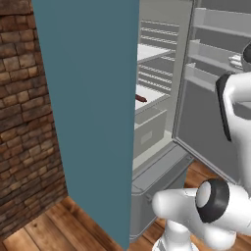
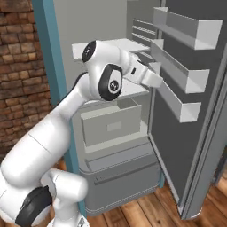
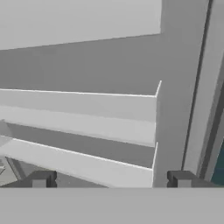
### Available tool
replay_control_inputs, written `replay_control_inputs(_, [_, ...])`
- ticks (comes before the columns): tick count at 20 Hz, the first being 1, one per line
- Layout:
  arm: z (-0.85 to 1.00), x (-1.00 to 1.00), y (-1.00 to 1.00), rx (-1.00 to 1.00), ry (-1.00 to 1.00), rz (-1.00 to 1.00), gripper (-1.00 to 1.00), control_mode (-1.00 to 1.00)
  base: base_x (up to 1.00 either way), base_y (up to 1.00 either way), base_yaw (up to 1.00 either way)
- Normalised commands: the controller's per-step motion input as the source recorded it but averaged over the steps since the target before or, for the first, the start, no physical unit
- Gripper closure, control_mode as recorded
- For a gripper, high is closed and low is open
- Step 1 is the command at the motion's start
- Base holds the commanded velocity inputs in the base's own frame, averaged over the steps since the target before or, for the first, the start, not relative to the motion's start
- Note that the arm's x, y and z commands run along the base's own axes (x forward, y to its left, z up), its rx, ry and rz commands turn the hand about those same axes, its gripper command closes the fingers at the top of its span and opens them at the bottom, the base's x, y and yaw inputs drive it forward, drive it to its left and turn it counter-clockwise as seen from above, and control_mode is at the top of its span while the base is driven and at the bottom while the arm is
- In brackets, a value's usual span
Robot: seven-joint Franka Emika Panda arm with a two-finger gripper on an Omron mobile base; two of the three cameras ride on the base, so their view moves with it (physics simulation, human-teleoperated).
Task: Move the hot dog bun to the plate on the dining table and place the condiment next to that plate. Then navigate to the fridge and take the sausage and place it on the plate as well.
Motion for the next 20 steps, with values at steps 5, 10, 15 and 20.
replay_control_inputs(5, [-0.14, -0.52, 0.78, 0.08, 0.05, 0.13, -1.0, -1.0, 0.0, 0.0, 0.0])
replay_control_inputs(10, [0.0, -0.35, 0.94, 0.05, 0.2, 0.18, -1.0, -1.0, 0.0, 0.0, 0.0])
replay_control_inputs(15, [0.0, -0.42, 0.84, 0.09, 0.12, 0.19, -1.0, -1.0, 0.0, 0.0, 0.0])
replay_control_inputs(20, [-0.01, -0.56, 0.75, 0.12, 0.09, 0.21, -1.0, -1.0, 0.0, 0.0, 0.0])
